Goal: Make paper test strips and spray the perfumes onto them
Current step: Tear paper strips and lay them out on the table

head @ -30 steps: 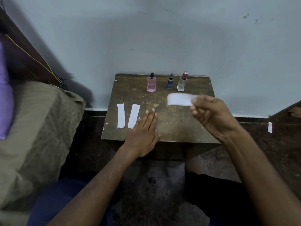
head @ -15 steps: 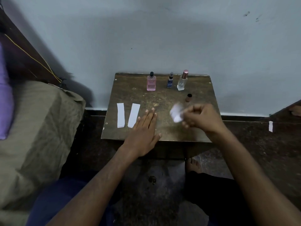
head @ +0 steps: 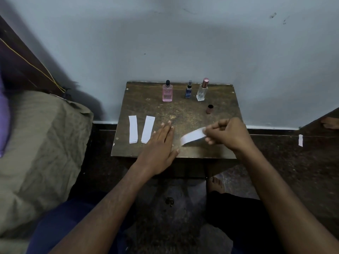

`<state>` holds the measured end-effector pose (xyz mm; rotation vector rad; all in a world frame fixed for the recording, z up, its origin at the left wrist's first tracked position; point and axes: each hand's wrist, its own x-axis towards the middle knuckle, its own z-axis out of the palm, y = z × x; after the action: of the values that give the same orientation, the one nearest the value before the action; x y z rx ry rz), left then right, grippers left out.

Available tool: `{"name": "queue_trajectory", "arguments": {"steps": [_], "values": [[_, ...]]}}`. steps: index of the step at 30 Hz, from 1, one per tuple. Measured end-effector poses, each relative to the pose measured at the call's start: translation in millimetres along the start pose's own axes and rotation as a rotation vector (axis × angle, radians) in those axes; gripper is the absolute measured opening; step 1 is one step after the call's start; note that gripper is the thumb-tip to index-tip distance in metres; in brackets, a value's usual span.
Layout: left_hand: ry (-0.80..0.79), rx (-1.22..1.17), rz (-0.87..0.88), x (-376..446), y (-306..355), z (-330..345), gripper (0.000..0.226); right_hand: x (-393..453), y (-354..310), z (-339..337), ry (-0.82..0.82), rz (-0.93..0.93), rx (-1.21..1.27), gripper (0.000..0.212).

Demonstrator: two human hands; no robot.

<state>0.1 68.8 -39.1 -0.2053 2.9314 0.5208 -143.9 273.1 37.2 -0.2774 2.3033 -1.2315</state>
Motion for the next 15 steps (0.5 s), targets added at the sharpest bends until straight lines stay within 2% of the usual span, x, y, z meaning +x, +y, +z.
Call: {"name": "queue_trajectory", "arguments": {"steps": [2,6,15], "values": [[0.003,-0.001,-0.001,0,1,-1,0.081,-2,-4,-2,0.015,-0.018,0.103,0.007],[0.007,-0.010,-0.001,0,1,-3,0.081,1,3,3,0.053,-0.007,-0.164,0.007],[0.007,-0.035,-0.002,1,2,-3,0.081,11,10,5,0.161,-0.004,-0.242,0.015]]}}
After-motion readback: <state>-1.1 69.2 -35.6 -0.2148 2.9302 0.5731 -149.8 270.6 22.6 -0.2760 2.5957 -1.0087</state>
